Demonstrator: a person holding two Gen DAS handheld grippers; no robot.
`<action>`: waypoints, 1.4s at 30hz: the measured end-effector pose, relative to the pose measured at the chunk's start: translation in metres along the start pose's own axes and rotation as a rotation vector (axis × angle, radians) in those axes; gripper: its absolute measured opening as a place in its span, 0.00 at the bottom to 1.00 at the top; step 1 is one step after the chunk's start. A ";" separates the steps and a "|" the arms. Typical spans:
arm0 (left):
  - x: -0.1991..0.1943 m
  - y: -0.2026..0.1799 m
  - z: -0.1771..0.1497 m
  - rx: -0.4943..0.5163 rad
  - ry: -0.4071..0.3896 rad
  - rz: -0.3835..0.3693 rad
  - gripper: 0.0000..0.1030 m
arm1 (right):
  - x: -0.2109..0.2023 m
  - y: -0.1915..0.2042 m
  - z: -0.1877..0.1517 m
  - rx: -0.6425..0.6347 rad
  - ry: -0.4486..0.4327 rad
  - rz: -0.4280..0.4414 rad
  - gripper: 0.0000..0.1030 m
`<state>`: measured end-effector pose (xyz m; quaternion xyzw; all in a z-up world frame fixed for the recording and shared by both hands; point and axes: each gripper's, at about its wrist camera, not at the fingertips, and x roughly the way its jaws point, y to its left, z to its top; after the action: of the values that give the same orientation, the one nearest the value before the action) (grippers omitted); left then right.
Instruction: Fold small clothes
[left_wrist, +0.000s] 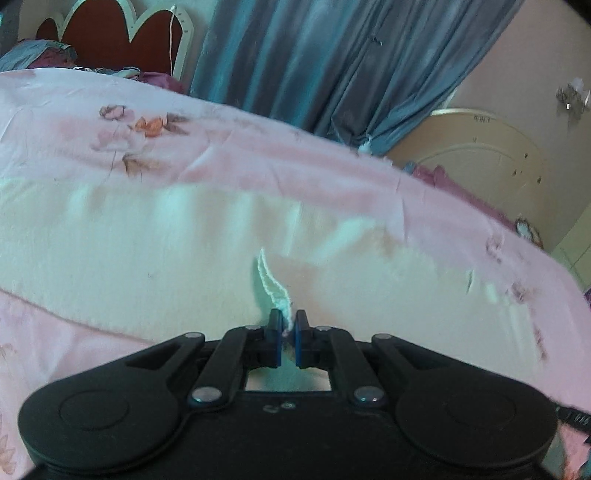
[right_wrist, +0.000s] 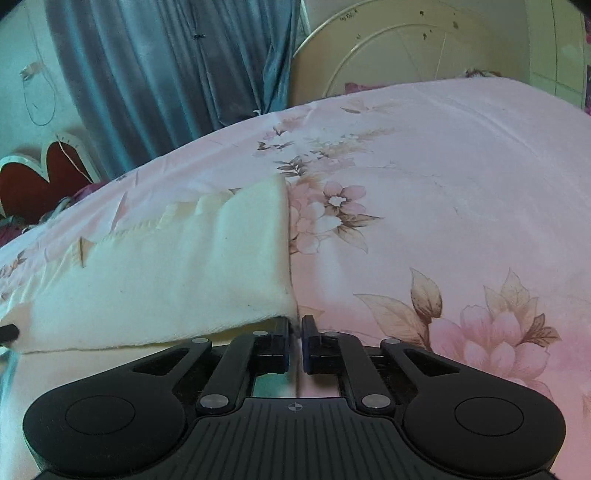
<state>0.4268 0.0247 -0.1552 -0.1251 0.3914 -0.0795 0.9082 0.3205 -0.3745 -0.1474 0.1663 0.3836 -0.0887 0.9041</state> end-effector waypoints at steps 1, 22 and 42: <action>0.001 0.001 -0.002 0.010 0.005 0.008 0.06 | -0.001 -0.001 0.000 0.004 0.005 -0.001 0.05; 0.008 -0.039 0.001 0.144 -0.005 0.026 0.60 | 0.042 0.002 0.066 0.062 0.002 0.105 0.56; 0.013 -0.034 0.001 0.149 -0.002 0.055 0.60 | 0.080 0.014 0.088 -0.043 -0.061 -0.007 0.06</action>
<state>0.4345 -0.0103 -0.1536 -0.0465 0.3866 -0.0833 0.9173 0.4386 -0.3966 -0.1449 0.1427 0.3582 -0.0888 0.9184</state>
